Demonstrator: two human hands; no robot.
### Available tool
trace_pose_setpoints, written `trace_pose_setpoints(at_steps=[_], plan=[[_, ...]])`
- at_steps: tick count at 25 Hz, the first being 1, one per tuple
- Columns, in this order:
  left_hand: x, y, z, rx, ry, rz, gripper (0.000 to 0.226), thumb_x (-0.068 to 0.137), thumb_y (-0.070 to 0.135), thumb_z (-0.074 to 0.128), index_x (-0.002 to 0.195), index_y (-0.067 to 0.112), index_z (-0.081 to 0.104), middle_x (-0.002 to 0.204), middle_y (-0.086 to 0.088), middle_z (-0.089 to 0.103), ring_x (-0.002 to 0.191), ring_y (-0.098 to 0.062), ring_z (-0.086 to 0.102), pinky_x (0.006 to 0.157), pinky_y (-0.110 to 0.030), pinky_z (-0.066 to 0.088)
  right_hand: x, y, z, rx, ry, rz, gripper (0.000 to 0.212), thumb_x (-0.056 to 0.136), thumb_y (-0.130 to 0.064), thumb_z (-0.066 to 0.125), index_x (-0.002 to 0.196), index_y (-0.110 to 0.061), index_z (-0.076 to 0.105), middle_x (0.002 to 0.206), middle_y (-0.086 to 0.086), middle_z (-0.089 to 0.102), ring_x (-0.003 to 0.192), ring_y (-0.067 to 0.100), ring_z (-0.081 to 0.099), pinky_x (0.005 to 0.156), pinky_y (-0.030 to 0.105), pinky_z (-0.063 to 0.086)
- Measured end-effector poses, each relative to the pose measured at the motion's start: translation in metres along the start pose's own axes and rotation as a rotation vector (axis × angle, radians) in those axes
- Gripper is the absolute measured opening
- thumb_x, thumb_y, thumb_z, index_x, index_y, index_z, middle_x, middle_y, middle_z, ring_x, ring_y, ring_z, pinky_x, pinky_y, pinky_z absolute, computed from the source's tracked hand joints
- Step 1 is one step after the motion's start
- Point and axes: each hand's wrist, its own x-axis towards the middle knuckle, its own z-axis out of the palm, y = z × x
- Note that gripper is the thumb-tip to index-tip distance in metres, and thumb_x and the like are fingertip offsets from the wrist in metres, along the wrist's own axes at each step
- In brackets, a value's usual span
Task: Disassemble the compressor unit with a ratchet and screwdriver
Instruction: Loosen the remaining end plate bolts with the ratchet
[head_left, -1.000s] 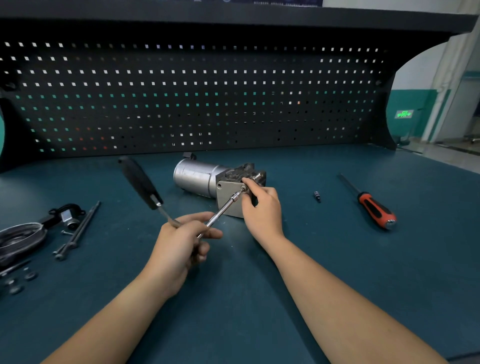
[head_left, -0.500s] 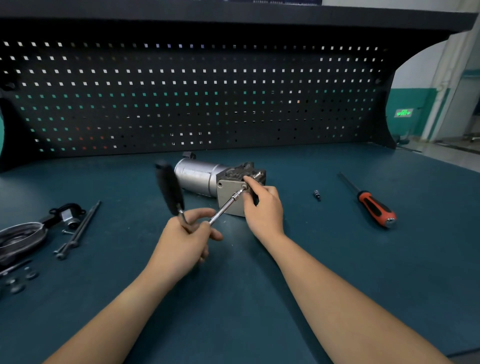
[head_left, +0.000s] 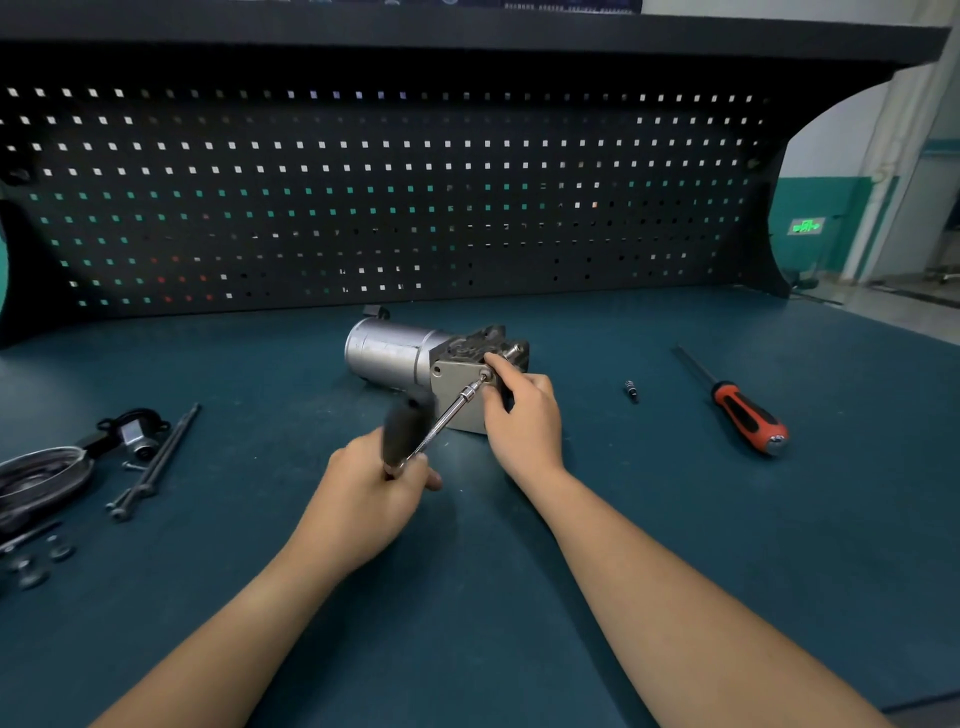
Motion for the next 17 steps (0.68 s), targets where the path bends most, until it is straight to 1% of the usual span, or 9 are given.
trace_pose_setpoints(at_steps=[2, 5, 7, 8, 9, 11, 14, 15, 17], plan=[[0.001, 0.004, 0.003, -0.351, -0.038, -0.230, 0.022, 0.092, 0.004, 0.048, 0.103, 0.018, 0.061, 0.060, 0.005, 0.069, 0.035, -0.004, 0.038, 0.038, -0.014, 0.034, 0.000, 0.000, 0.000, 0.005, 0.004, -0.002, 0.037, 0.093, -0.018, 0.050, 0.127, -0.031, 0.056, 0.102, -0.003, 0.042, 0.086, 0.012, 0.049, 0.068, 0.012, 0.028], [0.006, 0.010, -0.005, -0.910, -0.074, -0.593, 0.016, 0.095, 0.016, 0.047, 0.097, 0.009, 0.061, 0.062, -0.008, 0.069, 0.029, -0.004, 0.032, 0.030, -0.010, 0.027, 0.000, 0.001, -0.001, 0.006, 0.004, -0.007, 0.037, 0.092, -0.017, 0.051, 0.127, -0.031, 0.057, 0.101, -0.003, 0.041, 0.084, 0.010, 0.047, 0.068, 0.011, 0.028], [0.009, 0.010, -0.011, -1.133, -0.093, -0.706, 0.028, 0.097, 0.029, 0.042, 0.095, 0.007, 0.058, 0.063, -0.010, 0.068, 0.027, -0.002, 0.031, 0.026, -0.009, 0.025, 0.001, 0.001, -0.001, 0.003, 0.000, -0.007, 0.039, 0.091, -0.017, 0.053, 0.126, -0.031, 0.057, 0.102, -0.003, 0.041, 0.083, 0.010, 0.046, 0.068, 0.012, 0.028], [0.010, 0.009, -0.013, -1.150, -0.090, -0.711, 0.032, 0.097, 0.034, 0.041, 0.096, 0.007, 0.057, 0.064, -0.011, 0.068, 0.027, -0.002, 0.031, 0.026, -0.009, 0.026, 0.001, 0.000, 0.000, 0.007, -0.001, -0.009, 0.039, 0.090, -0.017, 0.053, 0.126, -0.031, 0.057, 0.102, -0.003, 0.041, 0.083, 0.009, 0.046, 0.068, 0.012, 0.028], [0.010, 0.008, -0.012, -1.108, -0.086, -0.691, 0.033, 0.097, 0.037, 0.041, 0.098, 0.008, 0.057, 0.066, -0.012, 0.069, 0.027, -0.002, 0.031, 0.027, -0.009, 0.026, 0.001, 0.000, 0.000, 0.013, 0.001, -0.013, 0.038, 0.090, -0.018, 0.053, 0.126, -0.031, 0.058, 0.102, -0.002, 0.041, 0.083, 0.009, 0.046, 0.069, 0.011, 0.029], [0.007, 0.007, -0.007, -0.882, -0.060, -0.563, 0.027, 0.097, 0.037, 0.043, 0.100, 0.014, 0.057, 0.069, -0.010, 0.072, 0.029, -0.005, 0.033, 0.031, -0.011, 0.028, 0.001, 0.000, -0.001, 0.022, 0.001, -0.013, 0.037, 0.090, -0.019, 0.054, 0.125, -0.031, 0.058, 0.102, -0.002, 0.042, 0.082, 0.007, 0.046, 0.070, 0.010, 0.029], [0.001, 0.003, 0.000, -0.398, 0.009, -0.193, 0.017, 0.096, 0.033, 0.045, 0.105, 0.024, 0.057, 0.071, 0.004, 0.072, 0.035, -0.007, 0.042, 0.040, -0.017, 0.036, 0.001, 0.000, -0.003, 0.072, -0.020, 0.026, 0.037, 0.090, -0.022, 0.054, 0.125, -0.032, 0.058, 0.101, -0.006, 0.042, 0.075, -0.003, 0.047, 0.070, 0.005, 0.028], [-0.001, 0.001, 0.001, -0.228, 0.020, -0.065, 0.016, 0.095, 0.032, 0.048, 0.107, 0.026, 0.057, 0.073, 0.009, 0.071, 0.042, -0.007, 0.049, 0.047, -0.020, 0.040, 0.001, -0.001, -0.003, 0.102, -0.028, 0.046, 0.037, 0.090, -0.022, 0.053, 0.125, -0.032, 0.059, 0.099, -0.008, 0.042, 0.074, -0.009, 0.047, 0.068, 0.002, 0.029], [-0.005, -0.004, 0.002, 0.154, 0.030, 0.146, 0.022, 0.092, 0.026, 0.054, 0.113, 0.025, 0.059, 0.084, 0.014, 0.066, 0.071, -0.015, 0.063, 0.063, -0.027, 0.041, 0.001, -0.002, -0.004, 0.146, -0.042, 0.074, 0.036, 0.090, -0.022, 0.052, 0.125, -0.032, 0.059, 0.095, -0.013, 0.040, 0.073, -0.017, 0.045, 0.066, -0.004, 0.028]])
